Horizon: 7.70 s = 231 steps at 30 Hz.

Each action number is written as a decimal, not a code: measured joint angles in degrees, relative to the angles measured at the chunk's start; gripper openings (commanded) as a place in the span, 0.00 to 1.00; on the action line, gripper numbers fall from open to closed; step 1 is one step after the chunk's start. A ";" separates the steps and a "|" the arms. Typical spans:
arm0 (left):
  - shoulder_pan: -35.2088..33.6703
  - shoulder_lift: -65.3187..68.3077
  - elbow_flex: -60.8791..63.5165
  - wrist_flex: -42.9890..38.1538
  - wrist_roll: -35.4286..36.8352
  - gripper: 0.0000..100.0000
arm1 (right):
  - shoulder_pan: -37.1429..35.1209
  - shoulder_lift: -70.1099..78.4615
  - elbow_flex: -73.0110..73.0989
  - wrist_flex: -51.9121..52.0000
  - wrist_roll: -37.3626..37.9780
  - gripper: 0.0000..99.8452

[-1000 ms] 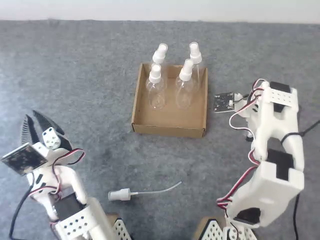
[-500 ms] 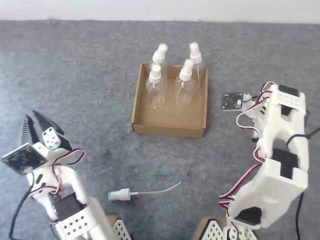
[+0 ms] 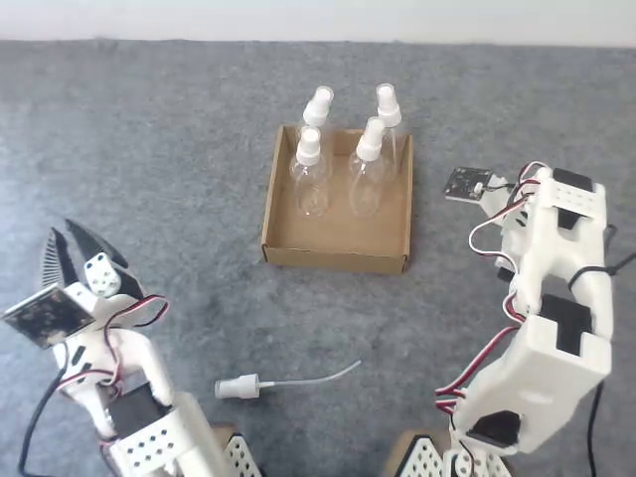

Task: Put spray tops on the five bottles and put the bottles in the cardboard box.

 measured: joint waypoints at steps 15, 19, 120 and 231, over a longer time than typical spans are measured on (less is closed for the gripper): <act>0.00 0.00 0.00 0.00 0.00 0.06 | 0.00 0.00 -8.44 7.65 -1.14 0.11; 0.00 0.00 0.00 0.00 0.00 0.06 | 0.00 0.00 -9.76 9.67 -1.14 0.11; 0.00 0.00 0.00 0.00 -1.93 0.06 | 8.79 9.14 -17.05 11.16 -16.18 0.29; 0.00 0.00 0.00 0.00 -1.93 0.06 | -12.22 -45.36 11.78 22.68 -57.76 0.05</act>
